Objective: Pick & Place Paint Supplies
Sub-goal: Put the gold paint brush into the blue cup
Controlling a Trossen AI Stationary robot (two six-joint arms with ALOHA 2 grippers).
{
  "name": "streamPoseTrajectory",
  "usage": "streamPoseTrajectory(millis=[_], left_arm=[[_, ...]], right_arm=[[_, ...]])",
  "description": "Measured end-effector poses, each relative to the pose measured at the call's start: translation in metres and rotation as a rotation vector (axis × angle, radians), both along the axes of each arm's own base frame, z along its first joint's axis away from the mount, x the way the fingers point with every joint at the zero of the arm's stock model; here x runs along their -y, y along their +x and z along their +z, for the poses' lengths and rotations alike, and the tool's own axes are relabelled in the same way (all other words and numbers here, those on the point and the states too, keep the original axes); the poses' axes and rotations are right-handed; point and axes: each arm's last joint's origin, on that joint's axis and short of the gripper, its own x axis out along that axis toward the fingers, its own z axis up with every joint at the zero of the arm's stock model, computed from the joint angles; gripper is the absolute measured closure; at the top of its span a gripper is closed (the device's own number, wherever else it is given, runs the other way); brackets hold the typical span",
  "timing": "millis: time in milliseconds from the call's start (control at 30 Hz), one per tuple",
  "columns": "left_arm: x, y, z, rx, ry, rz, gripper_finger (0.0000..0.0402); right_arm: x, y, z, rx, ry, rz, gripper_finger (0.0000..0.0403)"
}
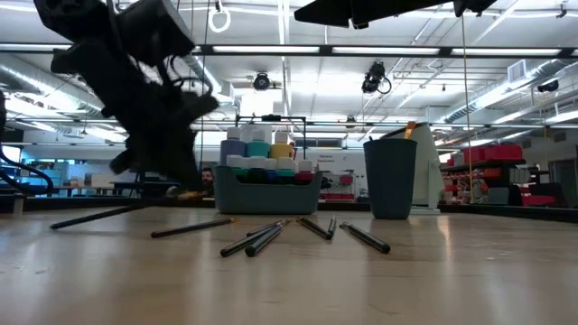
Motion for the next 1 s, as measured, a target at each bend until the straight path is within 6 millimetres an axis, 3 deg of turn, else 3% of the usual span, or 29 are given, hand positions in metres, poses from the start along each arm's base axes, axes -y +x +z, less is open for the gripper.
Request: streamPoseTrajectory(millis=[300,500,767,1000], left_arm=[[0.001,0.009,0.057,0.307,0.229,-0.207,0.0399],[0.000,0.008,0.089,0.453,0.427,-0.271,0.0400],[0.001,0.009,0.114,0.586,0.654,-0.377,0.0401],[0.004,0.009,0.127,0.690,0.772,-0.455,0.0401]], right_arm=[[0.000,0.000,0.000,0.003,0.010,-0.001,0.0286],[0.000,0.000,0.000,0.035,0.138,-0.012,0.0286],[0.001,-0.001,-0.008,-0.008,0.305,-0.024,0.0285],[-0.003,0.003,-0.013,-0.035,0.475,0.137,0.0245]])
